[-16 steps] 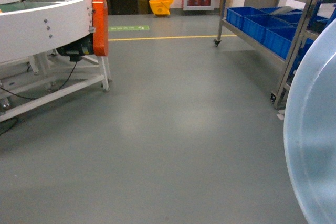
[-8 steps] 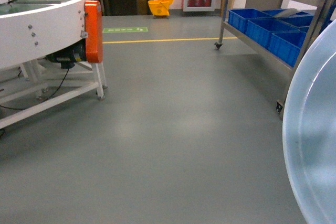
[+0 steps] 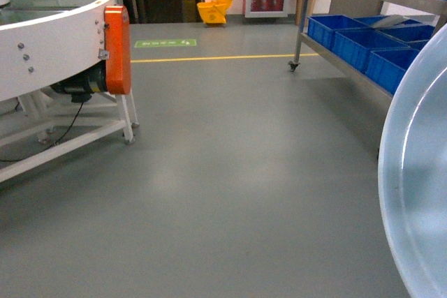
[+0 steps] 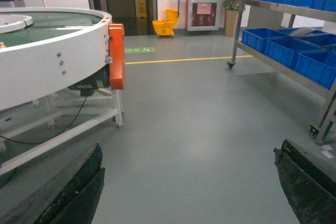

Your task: Place blue tray on left shelf second layer neatly

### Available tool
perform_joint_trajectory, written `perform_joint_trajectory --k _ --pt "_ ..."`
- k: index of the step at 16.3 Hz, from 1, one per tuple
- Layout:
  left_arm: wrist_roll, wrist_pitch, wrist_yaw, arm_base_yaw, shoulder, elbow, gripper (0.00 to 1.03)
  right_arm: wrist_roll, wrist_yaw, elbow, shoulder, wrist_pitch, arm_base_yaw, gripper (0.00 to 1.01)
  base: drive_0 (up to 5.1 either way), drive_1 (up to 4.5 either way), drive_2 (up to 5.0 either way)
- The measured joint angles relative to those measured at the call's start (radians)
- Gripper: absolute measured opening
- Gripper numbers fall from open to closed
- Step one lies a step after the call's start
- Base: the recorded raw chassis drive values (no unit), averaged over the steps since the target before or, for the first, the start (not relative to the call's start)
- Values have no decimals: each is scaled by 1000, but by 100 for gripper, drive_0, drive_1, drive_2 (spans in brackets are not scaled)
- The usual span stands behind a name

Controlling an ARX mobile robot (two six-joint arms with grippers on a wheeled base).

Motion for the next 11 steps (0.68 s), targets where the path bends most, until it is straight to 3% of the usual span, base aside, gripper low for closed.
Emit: perform_joint_trajectory --k 6,11 --pt "0 -1 0 0 0 0 98 -3 0 0 0 -2 0 2 -9 423 -441" --pt "0 -2 -2 0 0 0 98 -3 0 0 0 -5 0 2 -164 251 -579"
